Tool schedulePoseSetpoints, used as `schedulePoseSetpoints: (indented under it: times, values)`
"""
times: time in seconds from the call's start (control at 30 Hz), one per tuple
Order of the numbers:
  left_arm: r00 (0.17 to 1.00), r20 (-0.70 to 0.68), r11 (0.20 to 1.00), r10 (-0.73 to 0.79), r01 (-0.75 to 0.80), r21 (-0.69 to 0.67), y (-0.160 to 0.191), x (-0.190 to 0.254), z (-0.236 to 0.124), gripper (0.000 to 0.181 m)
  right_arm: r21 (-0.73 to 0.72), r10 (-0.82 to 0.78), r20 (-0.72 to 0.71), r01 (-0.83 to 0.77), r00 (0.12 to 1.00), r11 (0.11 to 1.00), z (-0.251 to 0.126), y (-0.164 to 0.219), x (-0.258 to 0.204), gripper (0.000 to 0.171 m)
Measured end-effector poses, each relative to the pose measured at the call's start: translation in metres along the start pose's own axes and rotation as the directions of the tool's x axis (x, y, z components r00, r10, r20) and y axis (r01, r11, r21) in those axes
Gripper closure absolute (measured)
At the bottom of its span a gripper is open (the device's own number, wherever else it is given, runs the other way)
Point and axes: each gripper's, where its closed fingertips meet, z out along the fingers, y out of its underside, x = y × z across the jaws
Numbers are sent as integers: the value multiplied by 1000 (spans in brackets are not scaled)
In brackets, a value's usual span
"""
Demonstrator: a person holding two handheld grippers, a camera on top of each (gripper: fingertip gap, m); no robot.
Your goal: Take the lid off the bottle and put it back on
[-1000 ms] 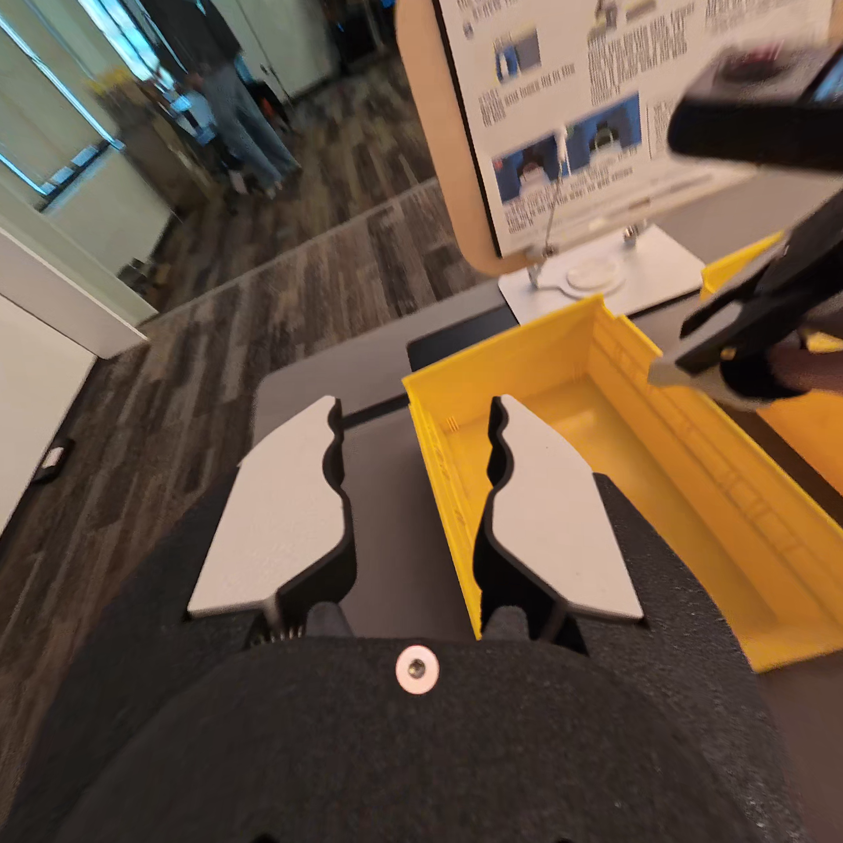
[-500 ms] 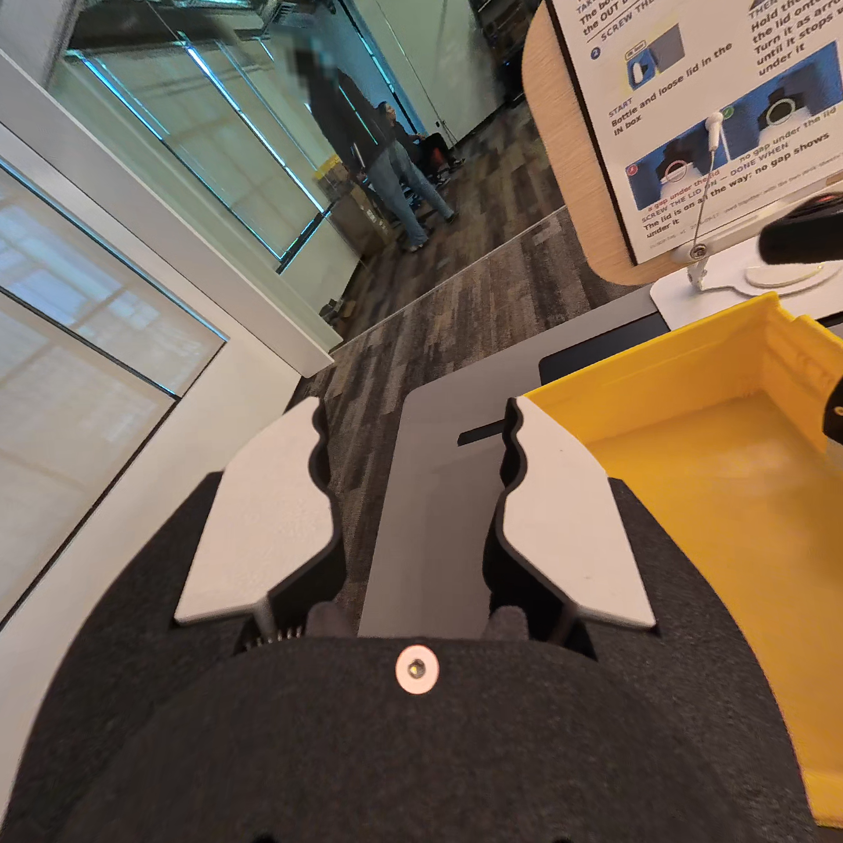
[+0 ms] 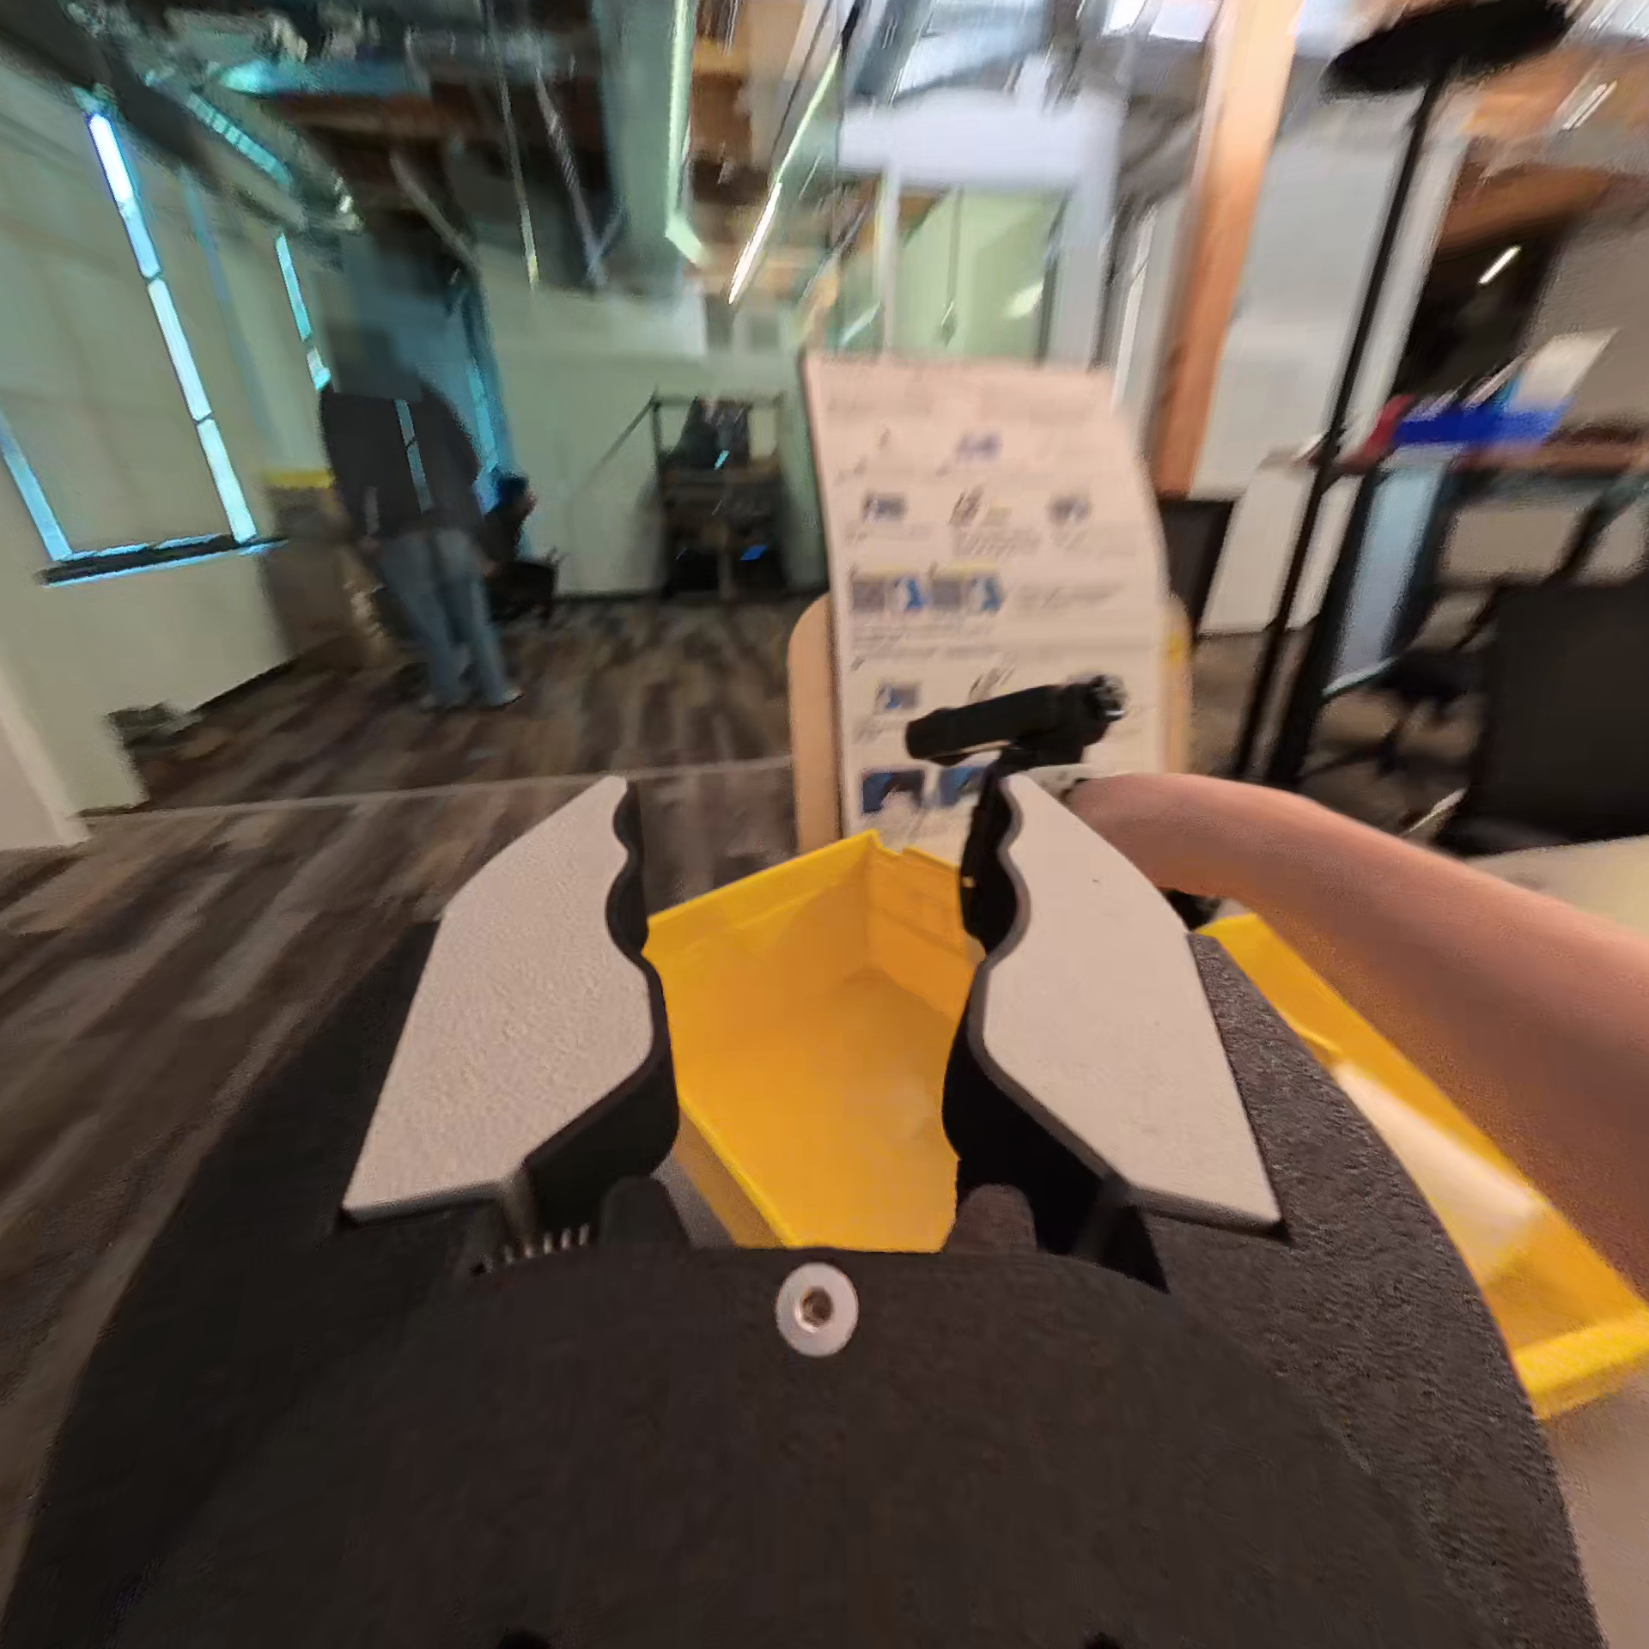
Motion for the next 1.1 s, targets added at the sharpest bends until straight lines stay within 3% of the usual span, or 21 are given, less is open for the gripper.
schedulePoseSetpoints:
  times: [0.1,0.2,0.37,0.5,0.57,0.7,0.87,0.97,1.1]
  values:
    - [996,-88,990,-29,41,138,-30,16,-30,110,91,37,11,-38,999,995,-57,-1,20,166]
    - [986,-167,989,27,-2,148,-32,43,-38,111,169,97,46,-104,994,980,-111,14,64,165]
    - [899,-437,997,-28,-8,-81,13,105,-12,109,262,298,51,-301,953,917,-184,87,187,165]
    - [843,-529,931,-98,-110,-348,88,142,28,108,279,489,-11,-467,872,839,-206,179,294,166]
    - [835,-541,860,-104,-198,-471,136,156,48,117,270,559,-42,-529,828,804,-202,228,339,166]
    - [793,-579,698,-191,-305,-648,217,186,60,106,203,647,-24,-630,762,749,-170,311,409,165]
    - [774,-530,677,-346,-185,-712,242,204,77,112,133,681,39,-679,731,722,-120,383,468,166]
    - [784,-452,547,-425,-176,-819,270,211,92,121,122,693,59,-694,718,709,-94,407,497,165]
    - [840,-356,344,-409,-220,-913,297,215,114,119,67,673,95,-679,734,731,-60,418,511,162]
